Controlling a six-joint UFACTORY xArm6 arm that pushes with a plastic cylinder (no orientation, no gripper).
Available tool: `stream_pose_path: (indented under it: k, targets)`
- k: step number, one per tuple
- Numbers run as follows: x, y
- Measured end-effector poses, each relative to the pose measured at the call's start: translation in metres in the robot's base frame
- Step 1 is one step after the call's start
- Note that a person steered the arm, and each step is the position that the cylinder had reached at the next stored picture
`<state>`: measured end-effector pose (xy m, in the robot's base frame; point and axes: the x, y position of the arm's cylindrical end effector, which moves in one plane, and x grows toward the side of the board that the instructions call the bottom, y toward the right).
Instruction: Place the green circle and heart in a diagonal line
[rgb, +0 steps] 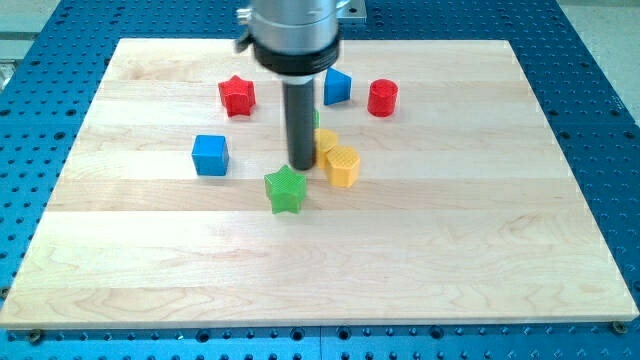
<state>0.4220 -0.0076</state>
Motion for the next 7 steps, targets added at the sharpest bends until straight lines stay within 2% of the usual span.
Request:
stream_pose_path:
  k: [1,2,3,4,5,6,7]
  targets:
    - [-0.030,0.029]
    - [-0.043,0.025]
    - [-0.019,-0.019]
    - [-0.004,-0.016]
    - [-0.028,0.018]
    - [-0.062,0.006]
    - [-0.039,-0.037]
